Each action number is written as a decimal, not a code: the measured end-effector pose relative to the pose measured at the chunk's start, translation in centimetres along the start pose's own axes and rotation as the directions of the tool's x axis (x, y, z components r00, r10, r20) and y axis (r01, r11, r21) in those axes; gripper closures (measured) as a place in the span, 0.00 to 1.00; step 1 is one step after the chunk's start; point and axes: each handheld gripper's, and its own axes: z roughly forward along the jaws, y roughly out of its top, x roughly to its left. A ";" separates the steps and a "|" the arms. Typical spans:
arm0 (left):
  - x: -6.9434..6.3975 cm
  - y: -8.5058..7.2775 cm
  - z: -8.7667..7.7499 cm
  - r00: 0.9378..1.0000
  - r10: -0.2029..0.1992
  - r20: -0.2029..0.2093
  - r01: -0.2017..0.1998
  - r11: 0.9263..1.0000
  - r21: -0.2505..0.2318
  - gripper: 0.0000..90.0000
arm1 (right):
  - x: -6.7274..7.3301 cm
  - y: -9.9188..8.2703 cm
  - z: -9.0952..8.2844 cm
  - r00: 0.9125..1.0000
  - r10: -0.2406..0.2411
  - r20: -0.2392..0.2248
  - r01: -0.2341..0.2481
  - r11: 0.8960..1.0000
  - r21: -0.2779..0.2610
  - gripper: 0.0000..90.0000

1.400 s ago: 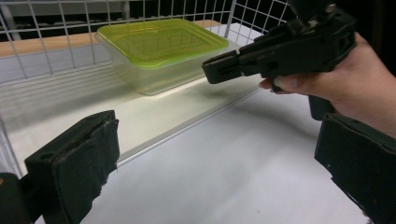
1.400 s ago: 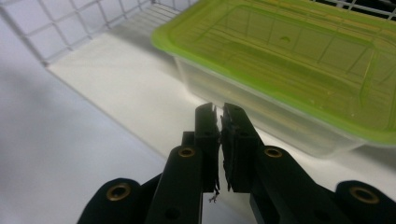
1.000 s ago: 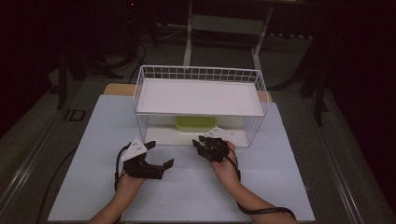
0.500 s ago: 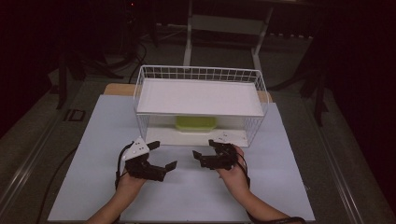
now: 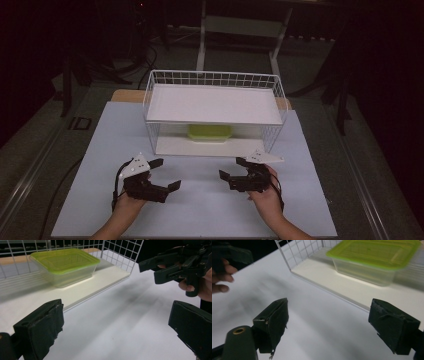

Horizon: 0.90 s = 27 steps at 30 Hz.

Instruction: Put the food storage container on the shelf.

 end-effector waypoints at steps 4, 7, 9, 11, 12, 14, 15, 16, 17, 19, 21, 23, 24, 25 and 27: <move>-0.1 -0.4 -0.5 1.000 0.000 0.002 0.000 1.000 0.007 0.01 | -0.3 -0.6 -0.9 1.000 -0.005 0.008 0.004 1.000 0.007 0.18; -0.2 -0.7 -0.8 1.000 -0.005 -0.002 0.005 1.000 0.011 0.01 | -0.4 -1.0 -1.5 1.000 -0.003 0.013 0.003 1.000 0.008 0.18; -0.2 -0.9 -1.1 1.000 -0.004 -0.005 0.004 1.000 0.013 0.01 | -0.4 -1.3 -2.0 1.000 -0.005 0.017 0.004 1.000 0.012 0.18; -0.2 -1.2 -1.3 1.000 -0.006 -0.008 0.006 1.000 0.024 0.01 | -0.4 -1.6 -2.4 1.000 -0.003 0.013 0.003 1.000 0.018 0.18; -0.2 -1.4 -1.4 1.000 -0.005 -0.008 0.005 1.000 0.025 0.01 | -0.4 -1.8 -2.6 1.000 -0.008 0.018 0.008 1.000 0.021 0.18; -0.1 -1.6 -1.5 1.000 -0.002 -0.012 0.003 1.000 0.030 0.01 | -0.5 -2.2 -3.0 1.000 -0.015 0.018 0.015 1.000 0.023 0.18; -0.1 -1.7 -1.6 1.000 -0.005 -0.012 0.005 1.000 0.027 0.01 | -0.5 -2.4 -3.2 0.999 -0.021 0.026 0.021 0.999 0.027 0.18; -0.1 -1.9 -1.7 1.000 -0.006 -0.011 0.007 1.000 0.024 0.01 | -0.6 -2.6 -3.3 0.999 -0.030 0.030 0.029 0.999 0.033 0.18; -0.1 -1.9 -1.7 1.000 -0.004 -0.015 0.005 1.000 0.028 0.01 | -0.6 -2.8 -3.4 0.999 -0.027 0.030 0.026 0.999 0.037 0.18; 0.0 -2.1 -1.7 1.000 0.000 -0.018 0.001 1.000 0.030 0.01 | -0.8 -3.2 -3.5 0.999 -0.022 0.028 0.021 0.999 0.043 0.18; 0.0 -2.3 -1.6 1.000 0.011 -0.023 -0.010 0.999 0.036 0.01 | -1.1 -3.4 -3.7 0.999 -0.020 0.026 0.019 0.999 0.039 0.18; 0.1 -2.4 -1.6 0.999 0.019 -0.027 -0.018 0.999 0.038 0.01 | -1.3 -3.6 -3.7 0.999 -0.026 0.033 0.025 0.999 0.031 0.18; 0.2 -2.6 -1.6 0.999 0.018 -0.028 -0.017 0.999 0.038 0.01 | -1.4 -3.7 -3.7 0.999 -0.027 0.033 0.026 0.999 0.028 0.18; 0.3 -2.7 -1.5 1.000 0.015 -0.026 -0.014 0.999 0.035 0.01 | -1.5 -3.8 -3.7 0.999 -0.028 0.030 0.027 0.999 0.026 0.18; 0.4 -2.9 -1.6 1.000 0.008 -0.031 -0.007 1.000 0.031 0.01 | -1.7 -3.9 -3.8 0.999 -0.029 0.028 0.028 0.999 0.023 0.18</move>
